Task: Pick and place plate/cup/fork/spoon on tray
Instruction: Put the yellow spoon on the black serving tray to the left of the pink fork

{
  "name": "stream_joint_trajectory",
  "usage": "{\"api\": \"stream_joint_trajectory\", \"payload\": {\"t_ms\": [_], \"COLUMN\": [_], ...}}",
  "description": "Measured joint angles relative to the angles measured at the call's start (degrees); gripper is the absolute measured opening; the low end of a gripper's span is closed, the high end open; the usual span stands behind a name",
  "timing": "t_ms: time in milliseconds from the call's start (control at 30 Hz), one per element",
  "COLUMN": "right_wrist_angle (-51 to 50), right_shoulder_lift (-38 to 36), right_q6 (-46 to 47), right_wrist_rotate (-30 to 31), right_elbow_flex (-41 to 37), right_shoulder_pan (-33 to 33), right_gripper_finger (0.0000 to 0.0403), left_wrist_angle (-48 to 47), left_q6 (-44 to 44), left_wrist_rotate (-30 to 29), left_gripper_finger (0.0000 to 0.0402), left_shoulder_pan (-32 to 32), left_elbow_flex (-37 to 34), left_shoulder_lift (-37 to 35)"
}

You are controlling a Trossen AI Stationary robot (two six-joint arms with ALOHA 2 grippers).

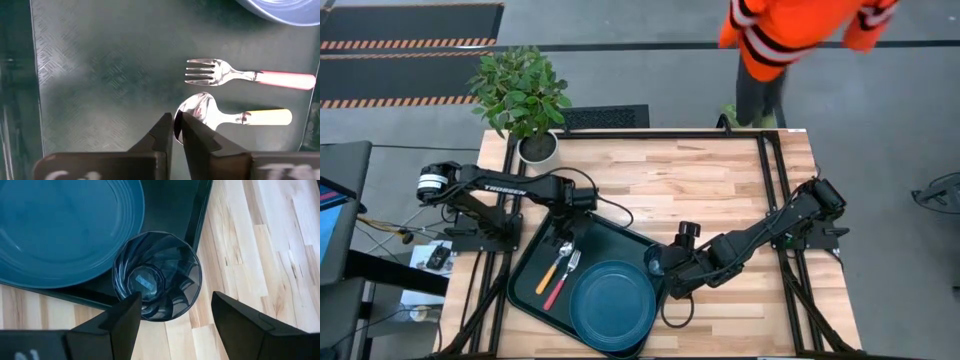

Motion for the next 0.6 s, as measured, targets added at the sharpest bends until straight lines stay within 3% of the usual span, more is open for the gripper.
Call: {"api": "stream_joint_trajectory", "payload": {"t_ms": [600], "right_wrist_angle": [-0.02], "right_shoulder_lift": [0.0], "right_q6": [-0.02], "right_wrist_rotate": [0.0], "right_elbow_flex": [0.0], "right_shoulder_pan": [0.22], "right_gripper_finger": [0.0264], "left_wrist_angle": [2.56], "left_q6": [-4.28], "left_wrist_rotate": [0.5], "left_gripper_finger": [0.0029], "left_shoulder_pan": [-0.26], "left_elbow_flex": [-4.61], "left_shoulder_lift": [-0.02]}}
